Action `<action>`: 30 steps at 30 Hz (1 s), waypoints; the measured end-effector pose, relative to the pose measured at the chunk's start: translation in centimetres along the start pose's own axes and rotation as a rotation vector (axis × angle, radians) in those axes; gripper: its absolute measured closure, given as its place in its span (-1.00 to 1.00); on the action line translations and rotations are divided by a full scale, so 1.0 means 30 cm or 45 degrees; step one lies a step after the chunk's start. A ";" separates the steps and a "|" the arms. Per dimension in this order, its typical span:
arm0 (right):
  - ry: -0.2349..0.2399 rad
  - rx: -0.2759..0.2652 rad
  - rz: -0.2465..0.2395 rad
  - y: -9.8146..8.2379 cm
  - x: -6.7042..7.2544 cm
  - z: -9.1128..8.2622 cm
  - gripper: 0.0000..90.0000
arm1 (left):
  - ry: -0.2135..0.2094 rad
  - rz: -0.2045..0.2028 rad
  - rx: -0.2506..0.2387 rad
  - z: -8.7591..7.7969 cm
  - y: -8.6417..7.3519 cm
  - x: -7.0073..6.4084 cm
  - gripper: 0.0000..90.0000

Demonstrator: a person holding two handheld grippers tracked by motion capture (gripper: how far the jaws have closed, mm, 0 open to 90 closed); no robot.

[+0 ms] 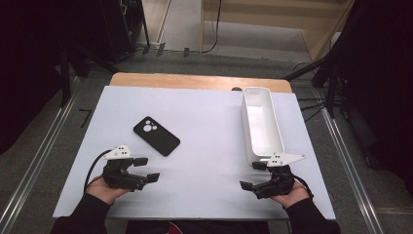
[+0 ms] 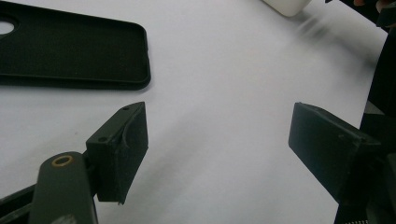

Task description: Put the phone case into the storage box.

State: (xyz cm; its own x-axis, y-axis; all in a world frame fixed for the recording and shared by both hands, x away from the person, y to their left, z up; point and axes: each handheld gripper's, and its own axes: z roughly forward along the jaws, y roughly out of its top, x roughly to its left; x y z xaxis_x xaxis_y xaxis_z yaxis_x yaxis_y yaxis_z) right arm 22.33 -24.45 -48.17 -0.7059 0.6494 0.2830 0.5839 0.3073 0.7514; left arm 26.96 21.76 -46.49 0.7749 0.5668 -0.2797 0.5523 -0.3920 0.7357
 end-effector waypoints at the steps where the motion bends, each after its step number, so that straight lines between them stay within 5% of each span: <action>1: -0.002 0.001 0.001 0.000 -0.001 0.000 -0.82 | -0.001 0.001 -0.003 0.001 0.001 -0.001 -0.57; 30: -0.067 0.092 0.021 -0.012 -0.018 -0.003 -0.82 | -0.004 -0.019 0.032 0.010 0.013 0.006 -0.57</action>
State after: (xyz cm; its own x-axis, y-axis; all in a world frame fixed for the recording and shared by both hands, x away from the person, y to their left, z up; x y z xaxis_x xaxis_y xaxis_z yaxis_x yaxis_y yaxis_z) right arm 22.47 -24.97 -48.54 -0.6747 0.6900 0.2621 0.6243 0.3440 0.7014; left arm 27.40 21.48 -46.44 0.7674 0.5705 -0.2927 0.5715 -0.4018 0.7155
